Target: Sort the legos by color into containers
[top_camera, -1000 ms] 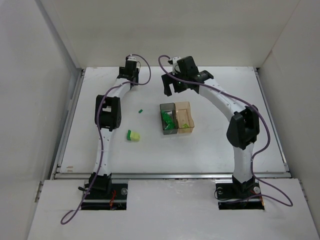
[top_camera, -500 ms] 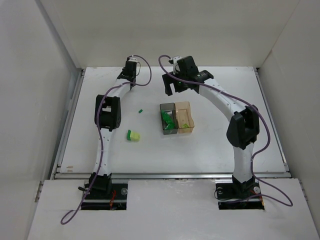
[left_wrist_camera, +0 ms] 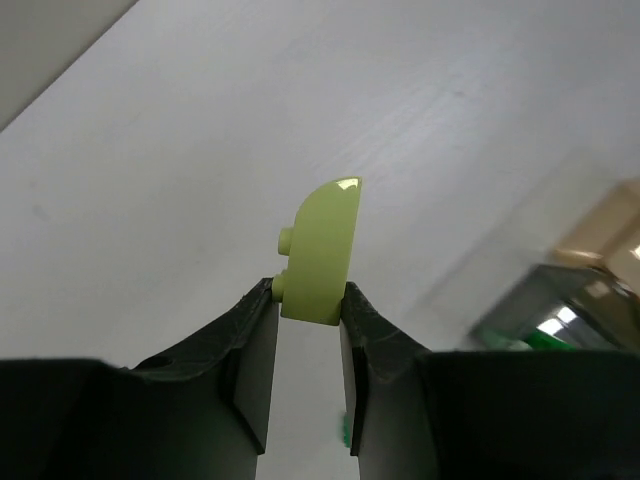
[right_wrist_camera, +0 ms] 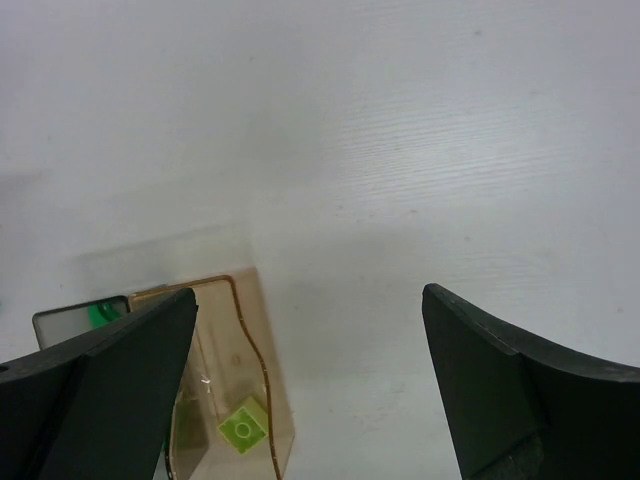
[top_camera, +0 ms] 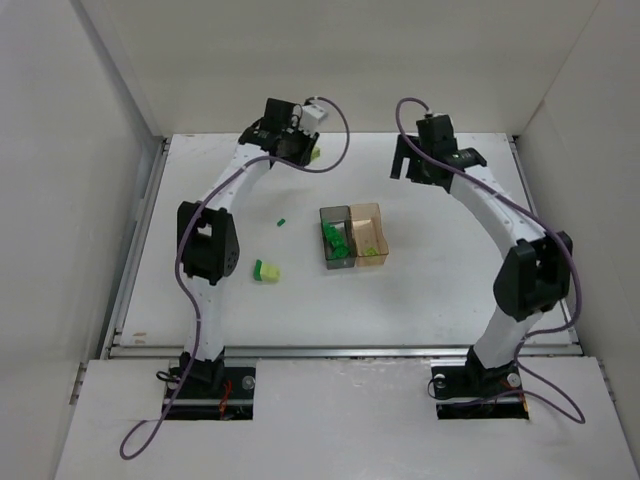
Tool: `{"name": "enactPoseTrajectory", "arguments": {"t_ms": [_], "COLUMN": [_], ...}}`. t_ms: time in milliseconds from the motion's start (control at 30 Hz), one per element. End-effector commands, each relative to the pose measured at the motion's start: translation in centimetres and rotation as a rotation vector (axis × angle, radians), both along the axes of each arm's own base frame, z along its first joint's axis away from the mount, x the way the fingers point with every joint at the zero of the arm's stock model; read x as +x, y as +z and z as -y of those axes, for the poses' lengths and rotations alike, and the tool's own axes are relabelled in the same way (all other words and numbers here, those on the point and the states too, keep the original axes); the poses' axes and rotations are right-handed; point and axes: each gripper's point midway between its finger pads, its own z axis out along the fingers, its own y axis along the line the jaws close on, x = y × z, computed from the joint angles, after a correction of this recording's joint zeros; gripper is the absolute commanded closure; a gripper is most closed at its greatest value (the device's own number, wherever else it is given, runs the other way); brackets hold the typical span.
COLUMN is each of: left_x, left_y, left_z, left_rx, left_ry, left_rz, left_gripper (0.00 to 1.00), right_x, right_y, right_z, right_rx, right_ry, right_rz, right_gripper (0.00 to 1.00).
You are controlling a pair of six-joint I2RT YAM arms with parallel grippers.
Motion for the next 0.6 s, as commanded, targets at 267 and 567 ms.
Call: {"name": "enactPoseTrajectory", "arguments": {"t_ms": [267, 567], "left_x": [-18.1, -18.0], "left_y": [0.4, -4.6], "left_z": [14.8, 14.9], "left_rx": [-0.047, 0.076], "left_ry": [-0.712, -0.592], "left_rz": [-0.161, -0.159], "left_gripper": [1.00, 1.00], "right_x": [-5.6, -8.3], "right_y": [4.5, 4.4], "right_z": [3.4, 4.3], "right_rx": [0.048, 0.061], "right_ry": [-0.157, -0.163], "right_rz": [0.147, 0.161], "right_gripper": [0.01, 0.01]}}
